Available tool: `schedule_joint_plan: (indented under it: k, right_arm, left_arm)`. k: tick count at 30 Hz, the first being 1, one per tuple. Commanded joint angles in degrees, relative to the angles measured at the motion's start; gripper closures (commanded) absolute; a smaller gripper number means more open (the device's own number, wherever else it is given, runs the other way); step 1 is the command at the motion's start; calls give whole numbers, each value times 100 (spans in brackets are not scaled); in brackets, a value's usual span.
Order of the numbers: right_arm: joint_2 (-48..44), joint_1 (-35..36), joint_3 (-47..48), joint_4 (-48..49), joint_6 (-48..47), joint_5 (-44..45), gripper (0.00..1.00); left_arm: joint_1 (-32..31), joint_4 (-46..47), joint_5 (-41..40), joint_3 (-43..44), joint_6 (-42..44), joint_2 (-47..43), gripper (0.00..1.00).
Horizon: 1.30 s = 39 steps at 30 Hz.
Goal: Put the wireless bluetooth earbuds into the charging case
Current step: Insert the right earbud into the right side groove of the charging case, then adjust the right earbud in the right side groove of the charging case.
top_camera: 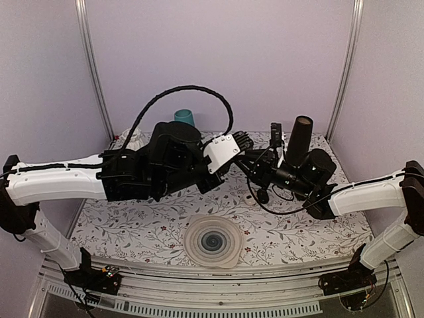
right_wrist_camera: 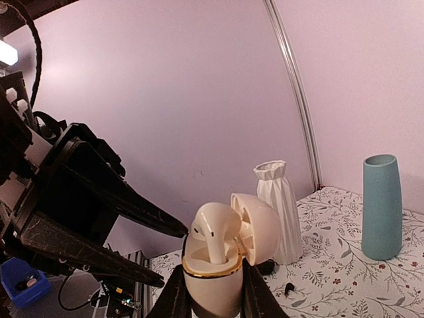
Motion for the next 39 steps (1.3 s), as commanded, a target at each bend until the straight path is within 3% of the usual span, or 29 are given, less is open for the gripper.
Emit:
schedule_joint_plan:
  k: [1, 10, 21, 39]
  right_arm:
    - [37, 13, -69, 755, -7, 220, 97]
    - [228, 33, -131, 1325, -256, 325, 97]
    - [653, 198, 25, 1776, -933, 816, 96]
    - [639, 255, 164, 1430, -1326, 1062, 96]
  left_arm:
    - [224, -7, 351, 67, -544, -342, 72]
    - [594, 207, 674, 76, -1469, -611, 70]
    - [771, -55, 909, 948, -2709, -89, 67]
    - [601, -706, 419, 1574, -2667, 604, 67]
